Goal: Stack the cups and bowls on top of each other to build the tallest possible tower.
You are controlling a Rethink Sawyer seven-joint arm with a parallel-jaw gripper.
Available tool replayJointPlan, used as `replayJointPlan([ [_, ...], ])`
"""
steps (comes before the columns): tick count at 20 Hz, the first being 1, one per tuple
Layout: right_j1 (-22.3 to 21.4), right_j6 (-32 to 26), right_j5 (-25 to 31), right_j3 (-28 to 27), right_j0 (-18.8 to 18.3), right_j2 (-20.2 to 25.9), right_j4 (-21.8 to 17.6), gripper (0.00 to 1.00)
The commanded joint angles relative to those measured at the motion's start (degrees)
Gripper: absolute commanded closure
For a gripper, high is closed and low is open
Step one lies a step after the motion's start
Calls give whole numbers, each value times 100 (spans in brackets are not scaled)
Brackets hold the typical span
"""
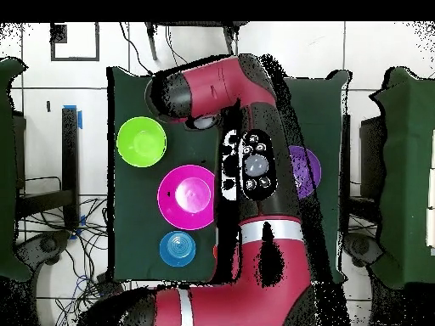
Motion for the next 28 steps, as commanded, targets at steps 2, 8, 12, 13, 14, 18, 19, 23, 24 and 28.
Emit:
replayJointPlan([
  [2,200,-910,791,-529,9,352,42,100],
  [8,291,-1075,833,-659,19,382,-2,100],
  [12,257,-1025,570,-535,-15,384,16,0],
  [13,260,-1009,538,-527,-25,398,39,0],
  [14,317,-1011,603,-646,-12,420,42,0],
  [18,351,-1022,617,-705,-29,462,90,0],
  [19,360,-1000,637,-736,-15,445,75,0],
  [23,452,-1004,723,-928,16,457,69,0],
  [24,464,-966,706,-941,19,447,79,0],
  [28,467,-960,663,-908,31,406,100,0],
])
